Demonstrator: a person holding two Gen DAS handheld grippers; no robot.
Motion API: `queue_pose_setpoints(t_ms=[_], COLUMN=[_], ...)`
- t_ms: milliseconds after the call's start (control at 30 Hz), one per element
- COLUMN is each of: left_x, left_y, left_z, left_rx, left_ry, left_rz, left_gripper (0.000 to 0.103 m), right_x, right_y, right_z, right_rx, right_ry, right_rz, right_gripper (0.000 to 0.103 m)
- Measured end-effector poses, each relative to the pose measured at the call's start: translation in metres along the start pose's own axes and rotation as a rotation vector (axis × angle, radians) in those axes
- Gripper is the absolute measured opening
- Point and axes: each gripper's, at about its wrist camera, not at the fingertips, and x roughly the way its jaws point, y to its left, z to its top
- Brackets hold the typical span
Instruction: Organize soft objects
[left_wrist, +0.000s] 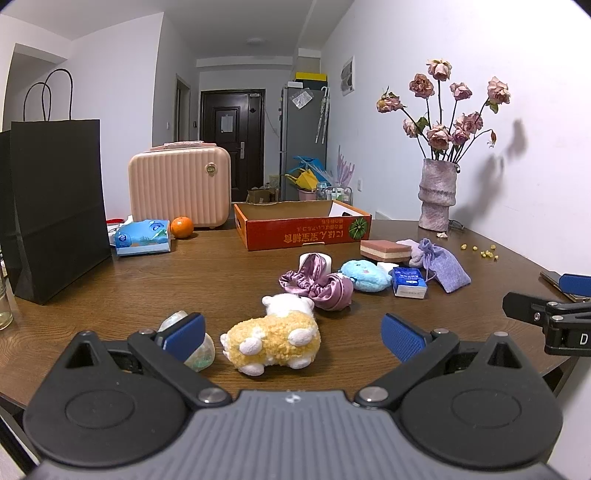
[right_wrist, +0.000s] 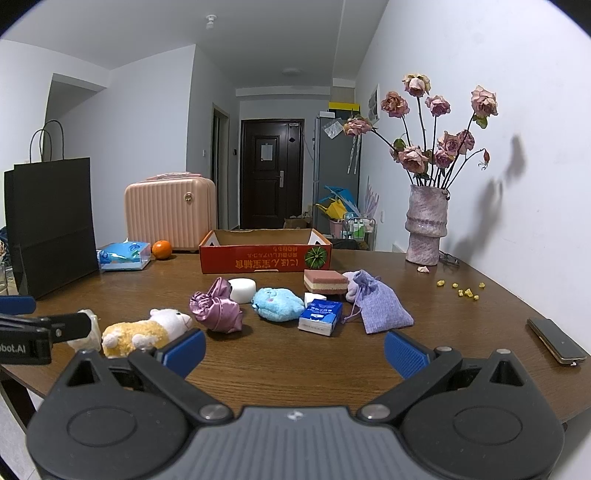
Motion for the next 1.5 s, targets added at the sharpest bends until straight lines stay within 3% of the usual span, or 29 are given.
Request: queue_pose_setpoints(t_ms=[1500], left_x=[-0.0029], left_y=[0.0], left_z=[0.0013], left_rx=[-0.004], left_ry=[-0.003], left_rz=[0.001], left_gripper=[0.103], right_x=[-0.0007], right_y=[0.0009], right_z=[0.0007], right_rx=[-0.006], right_ry=[-0.002], right_rz=[-0.005], right_gripper=[0.103])
